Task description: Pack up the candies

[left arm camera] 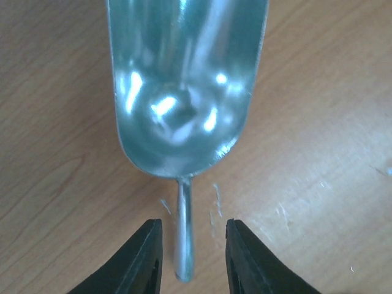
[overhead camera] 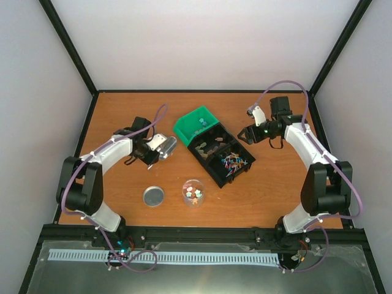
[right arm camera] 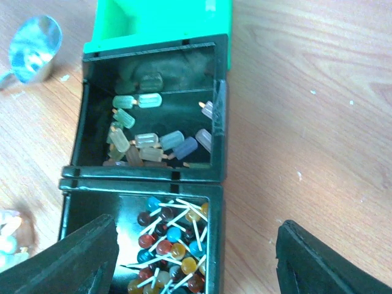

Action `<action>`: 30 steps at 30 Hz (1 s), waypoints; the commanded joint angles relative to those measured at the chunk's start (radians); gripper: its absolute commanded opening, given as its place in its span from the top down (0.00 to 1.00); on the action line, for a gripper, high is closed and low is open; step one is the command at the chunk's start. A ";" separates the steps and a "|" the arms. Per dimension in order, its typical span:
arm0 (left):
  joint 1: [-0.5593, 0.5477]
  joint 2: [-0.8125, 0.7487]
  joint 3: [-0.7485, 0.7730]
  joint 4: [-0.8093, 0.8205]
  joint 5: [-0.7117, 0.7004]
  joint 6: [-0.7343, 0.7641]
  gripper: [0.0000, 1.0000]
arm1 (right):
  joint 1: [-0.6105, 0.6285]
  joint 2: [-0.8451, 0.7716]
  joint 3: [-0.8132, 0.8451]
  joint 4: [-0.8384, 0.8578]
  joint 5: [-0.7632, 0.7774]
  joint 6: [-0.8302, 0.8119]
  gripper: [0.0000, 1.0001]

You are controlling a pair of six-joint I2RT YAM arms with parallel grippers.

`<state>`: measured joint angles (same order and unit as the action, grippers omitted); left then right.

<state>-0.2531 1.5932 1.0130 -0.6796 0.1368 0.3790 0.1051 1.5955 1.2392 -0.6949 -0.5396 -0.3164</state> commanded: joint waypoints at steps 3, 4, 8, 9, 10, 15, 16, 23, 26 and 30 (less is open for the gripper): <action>0.012 -0.137 0.029 -0.191 0.099 0.144 0.55 | -0.003 -0.063 0.042 -0.002 -0.108 -0.046 0.27; 0.012 -0.160 0.025 -0.222 0.120 0.176 0.52 | -0.002 -0.070 0.040 0.001 -0.123 -0.049 0.26; 0.012 -0.229 -0.003 -0.361 0.181 0.336 0.45 | -0.002 -0.097 0.018 0.009 -0.180 -0.067 0.22; 0.013 -0.238 -0.013 -0.383 0.184 0.364 0.45 | -0.001 -0.103 0.011 0.012 -0.191 -0.070 0.21; 0.013 -0.244 -0.023 -0.398 0.184 0.384 0.44 | -0.001 -0.112 0.002 0.017 -0.205 -0.073 0.21; 0.004 -0.231 -0.070 -0.378 0.175 0.384 0.44 | 0.028 -0.147 -0.032 0.022 -0.241 -0.117 0.16; -0.002 -0.218 -0.074 -0.373 0.165 0.377 0.44 | 0.035 -0.155 -0.038 0.021 -0.240 -0.128 0.16; -0.092 -0.189 -0.161 -0.239 0.063 0.357 0.45 | 0.068 -0.244 -0.094 0.013 -0.244 -0.208 0.15; -0.116 -0.176 -0.188 -0.192 0.034 0.348 0.46 | 0.074 -0.270 -0.104 -0.001 -0.233 -0.233 0.15; -0.128 -0.136 -0.212 -0.150 0.004 0.348 0.49 | 0.076 -0.286 -0.115 -0.011 -0.227 -0.235 0.15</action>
<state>-0.3687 1.4242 0.8146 -0.9134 0.1867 0.7116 0.1719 1.3350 1.1454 -0.6991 -0.7639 -0.5159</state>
